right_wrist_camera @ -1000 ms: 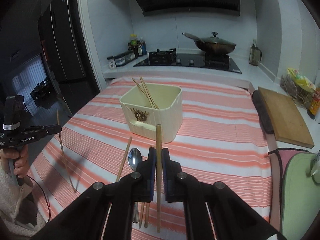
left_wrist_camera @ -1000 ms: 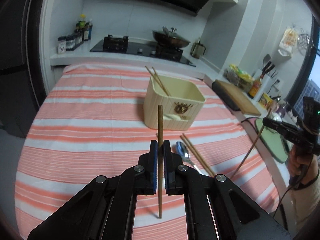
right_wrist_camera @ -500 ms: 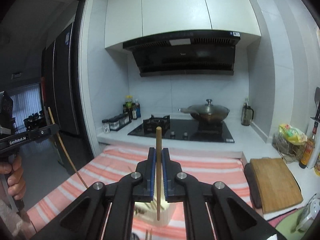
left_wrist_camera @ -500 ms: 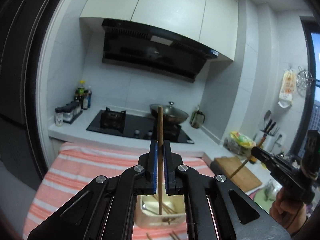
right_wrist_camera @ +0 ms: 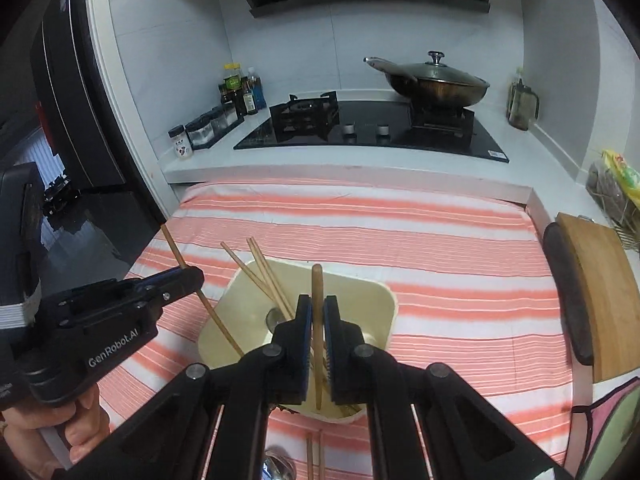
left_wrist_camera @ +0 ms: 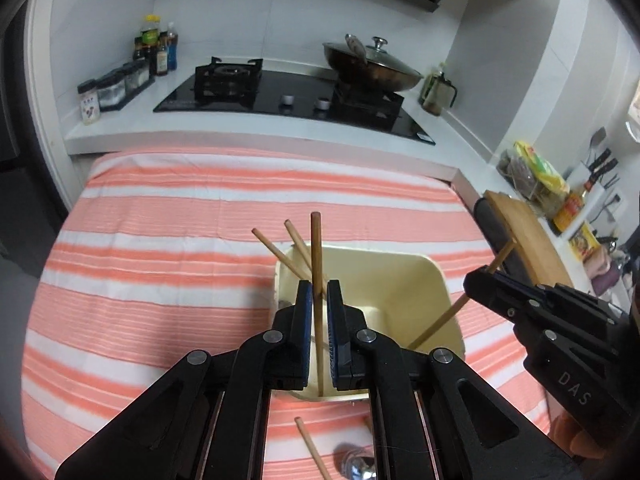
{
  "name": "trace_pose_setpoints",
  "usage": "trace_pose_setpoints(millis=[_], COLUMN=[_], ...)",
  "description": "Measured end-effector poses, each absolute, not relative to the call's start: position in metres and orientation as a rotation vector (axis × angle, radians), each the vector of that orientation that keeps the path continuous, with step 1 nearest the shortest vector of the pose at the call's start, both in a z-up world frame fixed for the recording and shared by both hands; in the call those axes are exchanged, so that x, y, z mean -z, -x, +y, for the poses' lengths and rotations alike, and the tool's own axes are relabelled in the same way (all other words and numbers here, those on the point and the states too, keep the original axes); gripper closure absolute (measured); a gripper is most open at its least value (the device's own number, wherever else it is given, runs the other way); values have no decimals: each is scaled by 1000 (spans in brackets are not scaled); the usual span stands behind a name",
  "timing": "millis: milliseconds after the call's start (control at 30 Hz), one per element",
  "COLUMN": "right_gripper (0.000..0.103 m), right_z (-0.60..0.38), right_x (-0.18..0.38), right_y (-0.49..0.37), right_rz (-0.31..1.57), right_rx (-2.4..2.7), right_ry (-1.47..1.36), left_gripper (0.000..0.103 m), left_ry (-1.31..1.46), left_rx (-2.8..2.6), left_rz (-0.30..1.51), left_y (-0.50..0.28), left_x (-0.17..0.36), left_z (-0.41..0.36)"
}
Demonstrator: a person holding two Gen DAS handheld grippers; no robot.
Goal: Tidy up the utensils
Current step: 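Lower both chopsticks into the cream box and open both grippers, then grasp a loose chopstick with the right gripper while the left grasps another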
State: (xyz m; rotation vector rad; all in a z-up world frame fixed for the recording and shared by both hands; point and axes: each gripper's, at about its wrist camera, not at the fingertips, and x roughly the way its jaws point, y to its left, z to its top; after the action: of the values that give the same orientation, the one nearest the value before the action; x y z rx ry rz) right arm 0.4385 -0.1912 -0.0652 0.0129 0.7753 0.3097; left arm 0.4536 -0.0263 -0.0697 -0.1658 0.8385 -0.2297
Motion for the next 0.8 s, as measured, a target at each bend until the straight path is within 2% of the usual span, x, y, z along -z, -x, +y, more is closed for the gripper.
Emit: trace_pose_setpoints(millis=[33, 67, 100, 133, 167, 267, 300, 400, 467, 567, 800], right_gripper=[94, 81, 69, 48, 42, 42, 42, 32, 32, 32, 32], right_z=[-192, -195, -200, -206, -212, -231, -239, -264, -277, -295, -303], right_x=[65, 65, 60, 53, 45, 31, 34, 74, 115, 176, 228], right_y=[-436, -432, -425, -415, -401, -359, -342, -294, -268, -240, -200], right_rz=[756, 735, 705, 654, 593, 513, 507, 527, 571, 695, 767], right_rx=[-315, -327, -332, -330, -329, -348, -349, -316, -245, -185, -171], right_ry=[-28, -51, -82, -116, -141, -106, -81, 15, 80, 59, -45], left_gripper=[77, 66, 45, 30, 26, 16, 10, 7, 8, 16, 15], left_ry=[184, 209, 237, 250, 243, 151, 121, 58, 55, 127, 151], left_rx=[242, 256, 275, 289, 299, 322, 321, 270, 203, 158, 163], left_rz=[850, 855, 845, 827, 809, 804, 806, 830, 885, 969, 930], left_y=[-451, -447, -439, -429, -416, -367, -348, -290, -260, -229, -197], left_x=[69, 66, 60, 54, 49, 50, 58, 105, 148, 196, 210], left_z=[-25, -22, -17, -12, -8, 3, 8, 20, 26, 27, -4])
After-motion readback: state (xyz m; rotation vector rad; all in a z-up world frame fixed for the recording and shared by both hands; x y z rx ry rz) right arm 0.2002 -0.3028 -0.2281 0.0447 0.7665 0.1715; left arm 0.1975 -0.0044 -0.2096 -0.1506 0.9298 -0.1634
